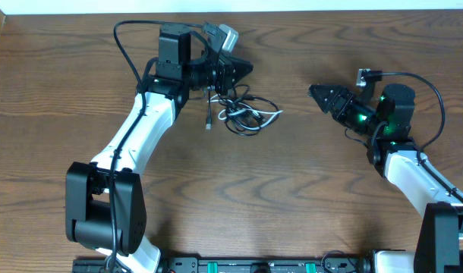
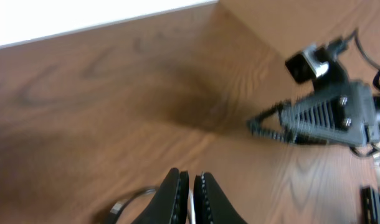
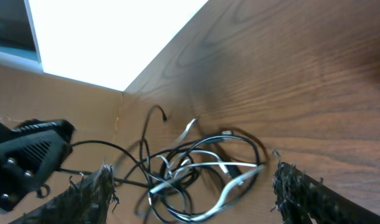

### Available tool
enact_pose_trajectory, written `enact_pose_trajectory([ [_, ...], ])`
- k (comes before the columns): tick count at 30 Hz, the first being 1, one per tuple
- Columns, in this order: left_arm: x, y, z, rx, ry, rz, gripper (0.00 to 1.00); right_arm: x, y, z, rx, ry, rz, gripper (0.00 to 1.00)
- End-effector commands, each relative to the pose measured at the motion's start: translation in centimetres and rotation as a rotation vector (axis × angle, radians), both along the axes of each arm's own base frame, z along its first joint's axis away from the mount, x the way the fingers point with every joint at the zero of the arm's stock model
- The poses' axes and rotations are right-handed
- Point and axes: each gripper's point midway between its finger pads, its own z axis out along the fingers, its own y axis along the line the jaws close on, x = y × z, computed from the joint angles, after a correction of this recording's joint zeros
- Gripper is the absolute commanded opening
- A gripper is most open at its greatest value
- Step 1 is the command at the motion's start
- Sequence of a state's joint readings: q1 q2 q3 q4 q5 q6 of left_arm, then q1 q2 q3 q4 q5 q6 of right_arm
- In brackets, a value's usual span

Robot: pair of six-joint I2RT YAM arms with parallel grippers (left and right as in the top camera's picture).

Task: Untangle cables

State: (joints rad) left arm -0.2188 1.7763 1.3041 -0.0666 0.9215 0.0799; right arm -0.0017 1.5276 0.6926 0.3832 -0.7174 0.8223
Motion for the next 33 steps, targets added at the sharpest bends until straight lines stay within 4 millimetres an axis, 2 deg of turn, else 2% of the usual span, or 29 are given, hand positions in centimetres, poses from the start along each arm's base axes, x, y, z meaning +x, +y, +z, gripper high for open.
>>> enact_pose_trajectory([
  [1, -1.4, -0.7, 1.6, 0.020, -0.078, -0.080, 0.08, -0.2, 0.1, 0.0, 0.019, 0.009, 0.014, 0.79],
  [4, -2.9, -1.2, -0.2, 0.069, 0.008, -0.093, 0.08, -0.2, 0.1, 0.0, 0.019, 0.009, 0.014, 0.80],
  [8, -4.7, -1.1, -4.0, 0.241, 0.120, -0.055, 0.07, -0.2, 0.1, 0.0, 0.018, 0.009, 0.014, 0.80],
  [13, -6.0, 1.7, -8.5, 0.569, 0.200, 0.082, 0.08, -0.1, 0.1, 0.0, 0.001, -0.006, 0.018, 0.81],
  [14, -6.0, 2.4, -9.0, 0.616, 0.213, 0.119, 0.11, -0.1, 0.1, 0.0, 0.000, -0.006, 0.019, 0.81],
  [15, -6.1, 2.8, -9.3, 0.643, 0.227, 0.149, 0.25, -0.1, 0.0, 0.0, -0.002, -0.008, 0.019, 0.81],
  [16, -6.1, 3.3, -9.5, 0.661, 0.245, 0.181, 0.31, -0.1, 0.0, 0.0, -0.004, -0.011, 0.021, 0.81],
  [17, -6.1, 3.6, -9.6, 0.670, 0.265, 0.208, 0.34, -0.1, 0.0, -0.1, -0.011, -0.015, 0.020, 0.81],
  [21, -6.2, 3.7, -8.7, 0.650, 0.269, 0.239, 0.43, -0.1, -0.1, -0.2, -0.027, -0.025, 0.023, 0.82],
  [22, -6.1, 3.8, -8.1, 0.644, 0.255, 0.245, 0.54, -0.1, -0.1, -0.2, -0.033, -0.031, 0.026, 0.82],
  [24, -5.8, 4.1, -6.5, 0.633, 0.210, 0.275, 0.65, -0.1, -0.1, -0.2, -0.037, -0.031, 0.024, 0.83],
  [25, -5.7, 4.3, -5.6, 0.631, 0.180, 0.296, 0.66, 0.0, -0.2, -0.3, -0.041, -0.027, 0.018, 0.83],
  [26, -5.5, 4.8, -4.5, 0.632, 0.152, 0.323, 0.73, 0.0, -0.3, -0.5, -0.045, -0.023, 0.009, 0.84],
  [30, -5.5, 6.8, -0.9, 0.656, 0.054, 0.426, 0.89, 0.1, -0.5, -0.6, -0.065, -0.029, 0.000, 0.84],
  [33, -6.1, 8.1, 0.2, 0.681, 0.039, 0.470, 0.92, 0.2, -0.7, -0.9, -0.072, -0.019, -0.012, 0.84],
])
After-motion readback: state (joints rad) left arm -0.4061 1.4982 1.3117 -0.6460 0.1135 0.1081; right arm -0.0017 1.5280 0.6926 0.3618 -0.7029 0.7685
